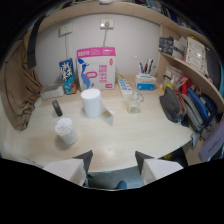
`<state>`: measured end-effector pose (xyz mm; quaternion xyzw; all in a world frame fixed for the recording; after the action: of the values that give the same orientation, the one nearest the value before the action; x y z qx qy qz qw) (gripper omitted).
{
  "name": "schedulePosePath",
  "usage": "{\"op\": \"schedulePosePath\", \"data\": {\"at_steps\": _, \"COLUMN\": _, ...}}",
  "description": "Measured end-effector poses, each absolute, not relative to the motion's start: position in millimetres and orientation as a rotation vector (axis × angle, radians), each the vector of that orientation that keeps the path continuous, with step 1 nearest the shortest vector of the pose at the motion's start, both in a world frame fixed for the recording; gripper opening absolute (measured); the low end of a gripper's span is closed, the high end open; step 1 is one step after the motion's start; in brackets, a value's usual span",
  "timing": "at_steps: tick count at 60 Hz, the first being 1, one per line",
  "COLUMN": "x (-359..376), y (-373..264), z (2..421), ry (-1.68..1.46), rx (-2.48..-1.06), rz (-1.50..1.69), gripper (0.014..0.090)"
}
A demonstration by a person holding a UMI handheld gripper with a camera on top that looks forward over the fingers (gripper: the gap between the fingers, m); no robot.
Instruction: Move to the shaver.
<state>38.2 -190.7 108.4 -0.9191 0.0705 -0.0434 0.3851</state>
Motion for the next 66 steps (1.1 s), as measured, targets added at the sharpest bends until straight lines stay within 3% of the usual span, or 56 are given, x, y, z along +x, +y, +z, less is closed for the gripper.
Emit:
{"op": "schedulePosePath", "data": {"at_steps": 24, "x": 14.5, "y": -205.9, "z": 95.3, "ry": 0.149, "rx": -2.355, "rz": -0.122, "gripper": 0.0861}}
{"op": "schedulePosePath", "data": {"at_steps": 46, "x": -148.2, "y": -230.9, "z": 48.2, "ry": -0.088, "rx": -2.341, "rz": 0.049, "gripper": 0.0864}}
{"op": "schedulePosePath", "data": {"at_steps": 66, "x": -221.1, "y": -151.6, "z": 48.3, "ry": -0.135, "rx": -2.231, "rz": 0.076, "gripper": 0.0862}}
